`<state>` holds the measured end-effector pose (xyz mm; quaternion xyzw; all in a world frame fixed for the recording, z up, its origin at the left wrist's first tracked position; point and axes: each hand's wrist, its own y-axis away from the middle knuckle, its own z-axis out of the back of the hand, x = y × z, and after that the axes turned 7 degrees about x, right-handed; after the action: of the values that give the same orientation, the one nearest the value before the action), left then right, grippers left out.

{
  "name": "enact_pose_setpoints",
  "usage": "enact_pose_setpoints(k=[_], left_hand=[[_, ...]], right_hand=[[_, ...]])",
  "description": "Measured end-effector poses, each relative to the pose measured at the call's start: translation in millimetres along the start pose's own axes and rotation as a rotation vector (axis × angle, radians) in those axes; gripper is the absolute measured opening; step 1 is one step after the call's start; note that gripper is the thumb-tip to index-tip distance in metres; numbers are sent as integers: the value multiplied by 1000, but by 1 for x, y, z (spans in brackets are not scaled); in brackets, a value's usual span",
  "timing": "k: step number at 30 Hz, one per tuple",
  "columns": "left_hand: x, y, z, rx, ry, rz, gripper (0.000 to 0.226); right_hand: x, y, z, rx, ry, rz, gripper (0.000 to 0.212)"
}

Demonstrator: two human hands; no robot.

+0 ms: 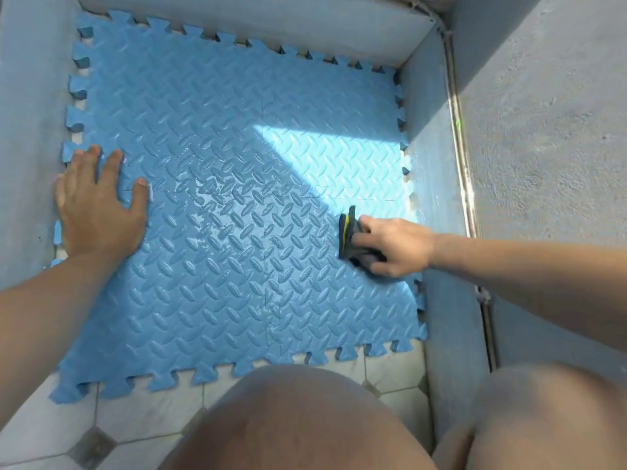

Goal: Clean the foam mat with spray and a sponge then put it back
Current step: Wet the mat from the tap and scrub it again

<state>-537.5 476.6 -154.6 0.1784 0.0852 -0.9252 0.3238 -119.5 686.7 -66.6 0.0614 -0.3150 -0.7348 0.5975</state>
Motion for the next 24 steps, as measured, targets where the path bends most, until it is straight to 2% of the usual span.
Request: enact_pose_setpoints(k=[3,4,6,8,10,16,18,20,21,24], left_hand=[[1,0,-2,-15,1,5,52],[1,0,-2,-14,3,11,52],[1,-1,-2,-13,-1,-3,53],[2,-2,-2,-18,-15,-16,54],[1,-2,-2,-15,-22,-19,54],[-2,-1,2,5,-14,-7,58],[-4,0,4,9,-9,2,59],[-5,0,4,16,-3,11,59],[-5,0,4,19,-3,12,59],[-4,-1,4,28,-15,18,59]], right_hand=[[47,27,-40,285,84,436,25],[47,33,-48,343,111,497,26],[28,33,-49,349,135,483,27],[3,22,-36,216,102,340,27],[-22,1,-16,26,19,93,32],[-101,-88,54,-606,-408,-934,37],[-101,-123,65,-761,-568,-1185,40],[-80,-167,76,-838,-625,-1244,40],[-64,-190,81,-843,-609,-1173,39],[-2,-260,104,-766,-491,-743,36]])
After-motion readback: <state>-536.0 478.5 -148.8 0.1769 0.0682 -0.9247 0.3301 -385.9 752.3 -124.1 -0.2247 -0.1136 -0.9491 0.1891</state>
